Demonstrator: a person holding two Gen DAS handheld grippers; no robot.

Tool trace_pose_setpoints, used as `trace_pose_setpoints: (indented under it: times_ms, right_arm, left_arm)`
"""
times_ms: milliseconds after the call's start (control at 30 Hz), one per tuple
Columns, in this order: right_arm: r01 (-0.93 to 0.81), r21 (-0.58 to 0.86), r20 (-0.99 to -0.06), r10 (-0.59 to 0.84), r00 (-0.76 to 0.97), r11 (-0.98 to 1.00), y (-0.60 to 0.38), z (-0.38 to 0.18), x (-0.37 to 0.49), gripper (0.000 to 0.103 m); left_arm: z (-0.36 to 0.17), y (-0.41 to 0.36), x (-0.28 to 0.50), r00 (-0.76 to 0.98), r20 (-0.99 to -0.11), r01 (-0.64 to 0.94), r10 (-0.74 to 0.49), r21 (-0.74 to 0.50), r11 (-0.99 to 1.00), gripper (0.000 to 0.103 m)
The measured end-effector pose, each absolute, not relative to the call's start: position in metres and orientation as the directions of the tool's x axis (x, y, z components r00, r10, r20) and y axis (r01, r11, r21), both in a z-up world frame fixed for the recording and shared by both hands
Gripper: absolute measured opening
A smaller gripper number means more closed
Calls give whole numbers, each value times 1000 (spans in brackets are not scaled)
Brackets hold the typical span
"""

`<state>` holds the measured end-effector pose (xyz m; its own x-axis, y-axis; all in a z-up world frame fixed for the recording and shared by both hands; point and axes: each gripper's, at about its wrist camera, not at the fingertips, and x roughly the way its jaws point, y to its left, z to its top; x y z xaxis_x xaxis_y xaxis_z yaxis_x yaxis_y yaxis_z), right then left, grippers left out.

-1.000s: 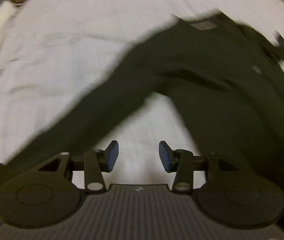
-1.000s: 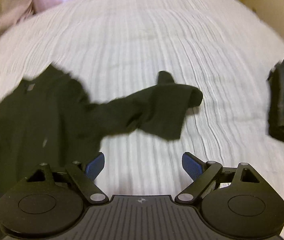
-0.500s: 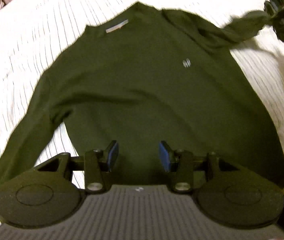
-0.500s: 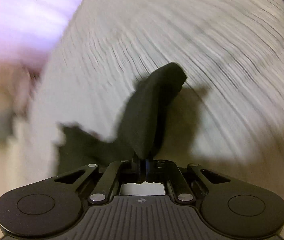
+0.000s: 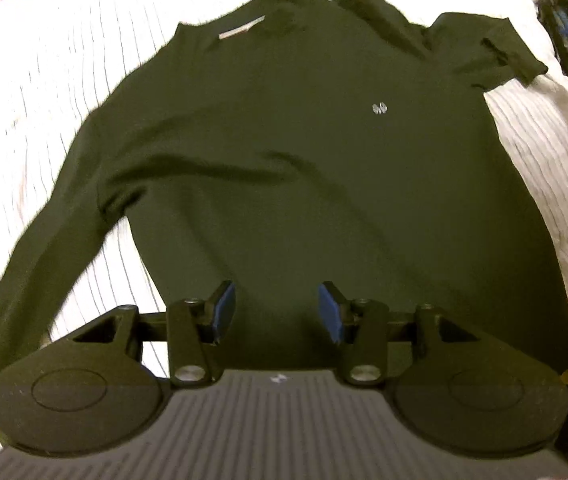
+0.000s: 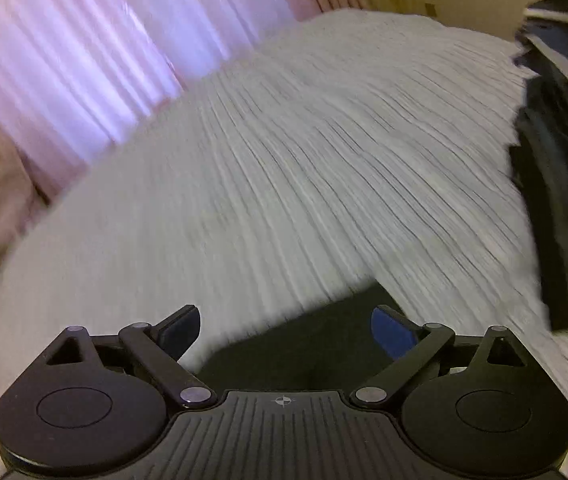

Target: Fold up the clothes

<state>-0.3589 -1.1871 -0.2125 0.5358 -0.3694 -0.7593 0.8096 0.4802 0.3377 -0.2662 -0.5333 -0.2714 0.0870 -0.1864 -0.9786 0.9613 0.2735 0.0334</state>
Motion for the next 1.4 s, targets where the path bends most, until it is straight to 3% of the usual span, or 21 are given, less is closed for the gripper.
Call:
trace_pose_setpoints:
  times_ms: [167, 367, 400, 433, 467, 500, 600, 733, 767, 833, 867, 1000, 1400]
  right_arm:
    - [735, 126, -831, -333, 445, 667, -1137, -250, -355, 95]
    - [602, 21, -848, -304, 433, 798, -1127, -299, -316, 95]
    - [627, 39, -852, -301, 427, 778, -1135, -303, -318, 75]
    - [655, 59, -853, -303, 425, 753, -1144, -303, -323, 42]
    - [683, 79, -854, -304, 422, 726, -1152, -303, -329, 33]
    - [709, 99, -855, -304, 419, 698, -1161, -303, -334, 8]
    - [833, 213, -800, -398, 448, 510, -1178, -268, -384, 7]
    - [949, 186, -750, -587, 305, 255, -1199, -232, -453, 8]
    - [966, 178, -736, -627, 257, 188, -1204, -223, -470, 13]
    - [984, 101, -747, -643, 173, 147, -1209, -219, -482, 63]
    - [986, 65, -741, -654, 151, 154, -1207, -217, -484, 70]
    - [967, 59, -750, -628, 207, 248, -1177, -215, -476, 72]
    - [779, 364, -855, -148, 496, 510, -1024, -253, -398, 72]
  left_arm:
    - [-281, -539, -282, 59, -984, 972, -170, 19, 232, 42]
    - [-282, -544, -295, 81, -986, 982, -148, 54, 179, 43]
    - [-281, -544, -296, 88, -986, 982, -143, 63, 177, 43]
    - [-279, -544, -297, 95, -986, 982, -140, 70, 177, 43]
    - [-278, -543, -297, 101, -985, 981, -139, 75, 181, 43]
    - [-277, -543, -297, 102, -985, 980, -139, 75, 187, 43]
    - [-276, -547, -297, 97, -984, 978, -148, 67, 197, 43]
    - [-275, -558, -305, 79, -980, 982, -180, 45, 182, 43]
    - [-275, -561, -308, 74, -979, 983, -188, 40, 177, 43]
    - [-275, -566, -313, 63, -977, 986, -203, 29, 166, 43]
    - [-275, -568, -316, 58, -976, 987, -208, 25, 161, 43]
    - [-274, -565, -321, 53, -976, 988, -210, 20, 153, 43]
    - [-298, -480, -279, 85, -988, 931, -127, 33, 363, 44]
